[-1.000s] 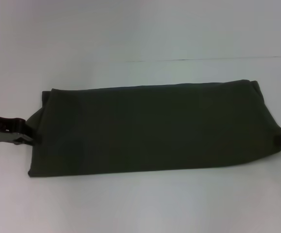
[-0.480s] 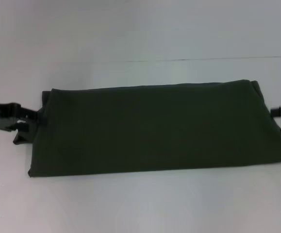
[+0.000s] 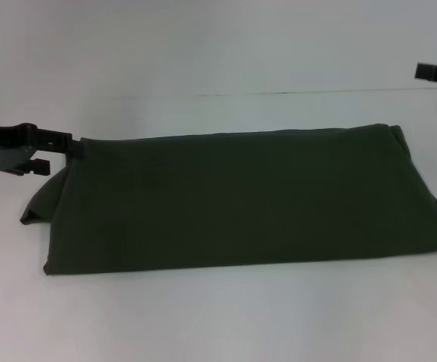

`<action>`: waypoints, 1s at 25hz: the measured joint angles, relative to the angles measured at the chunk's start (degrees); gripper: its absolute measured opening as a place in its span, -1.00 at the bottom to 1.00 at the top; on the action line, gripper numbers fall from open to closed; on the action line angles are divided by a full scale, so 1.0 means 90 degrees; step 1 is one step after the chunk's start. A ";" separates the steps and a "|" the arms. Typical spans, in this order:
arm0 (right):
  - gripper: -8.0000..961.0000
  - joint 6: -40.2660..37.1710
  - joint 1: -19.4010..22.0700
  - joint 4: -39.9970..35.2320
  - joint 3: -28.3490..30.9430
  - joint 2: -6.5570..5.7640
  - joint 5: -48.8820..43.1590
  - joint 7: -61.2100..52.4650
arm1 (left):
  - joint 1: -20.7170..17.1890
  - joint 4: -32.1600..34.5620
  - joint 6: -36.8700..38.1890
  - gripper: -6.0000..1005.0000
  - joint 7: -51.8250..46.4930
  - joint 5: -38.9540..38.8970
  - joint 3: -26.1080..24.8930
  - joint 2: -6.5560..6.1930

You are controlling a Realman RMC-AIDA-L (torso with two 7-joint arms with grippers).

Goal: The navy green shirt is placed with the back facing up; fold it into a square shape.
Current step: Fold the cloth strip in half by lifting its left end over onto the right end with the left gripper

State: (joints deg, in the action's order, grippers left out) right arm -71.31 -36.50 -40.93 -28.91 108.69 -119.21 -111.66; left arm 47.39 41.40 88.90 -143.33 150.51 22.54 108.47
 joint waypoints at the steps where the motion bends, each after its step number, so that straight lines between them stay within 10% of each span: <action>1: 0.75 0.0098 0.0007 0.0092 0.0000 0.0032 0.0203 0.0314 | 0.0002 -0.0001 0.0004 0.74 -0.0038 -0.0005 0.0026 0.0005; 11: 0.81 0.0900 -0.0018 0.1012 -0.0015 0.0115 0.1540 0.2836 | -0.0049 -0.0001 -0.0311 0.73 -0.0758 0.0155 0.0188 0.0066; 25: 0.80 0.1057 -0.0050 0.1175 -0.0196 0.0120 0.1511 0.3167 | -0.0369 -0.0199 -0.1968 0.72 -0.0581 0.0228 0.0807 0.0389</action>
State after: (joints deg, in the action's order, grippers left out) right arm -61.79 -36.96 -30.35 -30.68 109.77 -105.61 -83.16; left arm 44.07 39.60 71.19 -148.56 152.56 29.80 111.97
